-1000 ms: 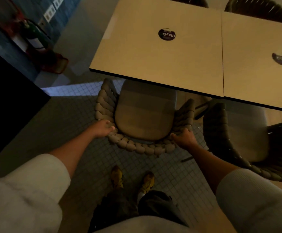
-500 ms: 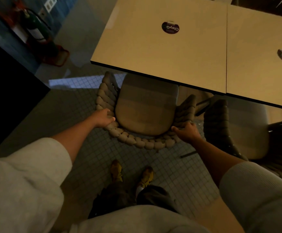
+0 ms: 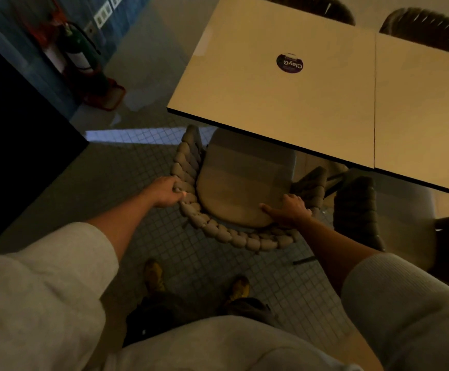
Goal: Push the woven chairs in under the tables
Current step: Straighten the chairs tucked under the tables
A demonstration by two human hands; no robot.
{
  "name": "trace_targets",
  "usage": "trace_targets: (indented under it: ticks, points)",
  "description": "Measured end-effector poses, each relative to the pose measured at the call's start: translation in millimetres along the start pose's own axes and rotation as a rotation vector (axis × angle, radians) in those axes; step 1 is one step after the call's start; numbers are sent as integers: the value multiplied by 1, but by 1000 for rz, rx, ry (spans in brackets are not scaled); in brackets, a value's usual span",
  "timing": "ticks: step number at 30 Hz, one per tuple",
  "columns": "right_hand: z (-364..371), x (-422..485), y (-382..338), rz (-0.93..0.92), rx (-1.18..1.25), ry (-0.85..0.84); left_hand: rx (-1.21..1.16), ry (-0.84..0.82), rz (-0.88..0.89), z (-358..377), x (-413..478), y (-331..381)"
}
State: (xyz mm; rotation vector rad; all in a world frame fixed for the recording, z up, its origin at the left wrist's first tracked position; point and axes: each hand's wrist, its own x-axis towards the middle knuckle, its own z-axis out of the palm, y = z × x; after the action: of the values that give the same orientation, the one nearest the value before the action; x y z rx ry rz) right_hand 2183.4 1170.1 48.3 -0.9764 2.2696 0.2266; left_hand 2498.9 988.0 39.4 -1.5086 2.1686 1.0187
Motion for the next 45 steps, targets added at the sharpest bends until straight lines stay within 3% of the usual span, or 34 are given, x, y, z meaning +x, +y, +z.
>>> trace_targets:
  ticks: [12, 18, 24, 31, 39, 45]
  points:
    - [36, 28, -165, 105, 60, -76, 150, -116, 120, -108, 48, -117]
    - [27, 33, -222, 115, 90, -26, 203, -139, 200, -162, 85, -142]
    - [-25, 56, -248, 158, 93, 39, 262, -140, 290, -216, 139, -132]
    - [-109, 122, -280, 84, 104, 314, 302, -80, 357, -306, 227, -103]
    - [-204, 227, -352, -51, 117, 223, 422, -62, 301, -437, 335, -74]
    - [-280, 301, -428, -169, 68, 246, 417, 8, 290, -510, 405, -59]
